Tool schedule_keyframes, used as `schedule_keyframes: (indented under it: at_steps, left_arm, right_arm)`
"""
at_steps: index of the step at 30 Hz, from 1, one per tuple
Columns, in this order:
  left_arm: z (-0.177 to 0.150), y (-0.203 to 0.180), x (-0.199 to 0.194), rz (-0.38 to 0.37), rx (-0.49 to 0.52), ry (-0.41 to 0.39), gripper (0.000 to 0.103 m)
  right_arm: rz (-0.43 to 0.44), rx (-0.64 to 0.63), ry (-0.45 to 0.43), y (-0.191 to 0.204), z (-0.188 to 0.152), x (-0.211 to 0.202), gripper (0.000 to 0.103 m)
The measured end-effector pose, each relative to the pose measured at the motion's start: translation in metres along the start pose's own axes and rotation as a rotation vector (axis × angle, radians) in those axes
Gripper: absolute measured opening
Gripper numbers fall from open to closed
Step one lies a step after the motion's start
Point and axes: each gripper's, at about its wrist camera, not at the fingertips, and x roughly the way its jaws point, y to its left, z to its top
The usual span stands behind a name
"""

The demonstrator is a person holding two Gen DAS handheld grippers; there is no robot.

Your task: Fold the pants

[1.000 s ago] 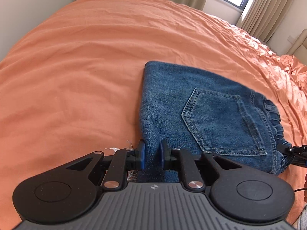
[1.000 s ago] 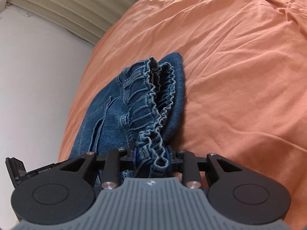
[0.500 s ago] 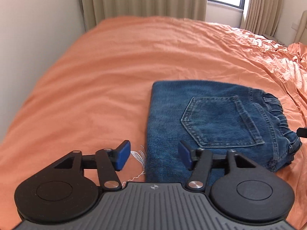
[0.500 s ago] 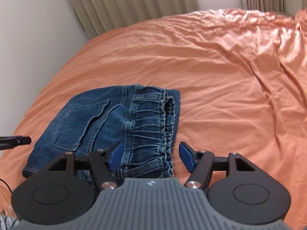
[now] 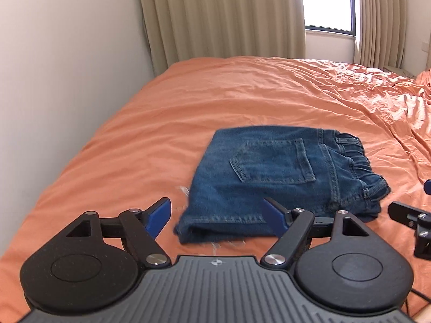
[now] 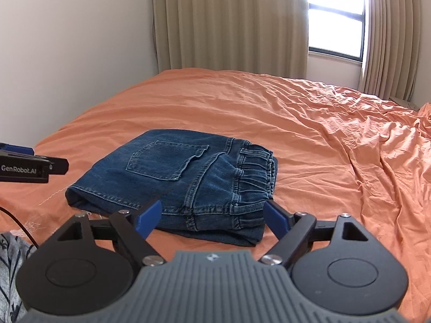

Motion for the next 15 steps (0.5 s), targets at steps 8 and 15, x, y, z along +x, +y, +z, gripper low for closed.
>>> schedule_keyframes:
  at_steps: [8, 15]
  left_arm:
    - [-0.023, -0.020, -0.010, -0.017, -0.004, 0.045, 0.090]
    - [-0.025, -0.025, -0.019, -0.015, -0.009, 0.041, 0.090]
  right_arm:
    - [0.002, 0.042, -0.005, -0.001, -0.016, -0.018, 0.081]
    - [0.002, 0.051, -0.018, -0.004, -0.017, -0.024, 0.081]
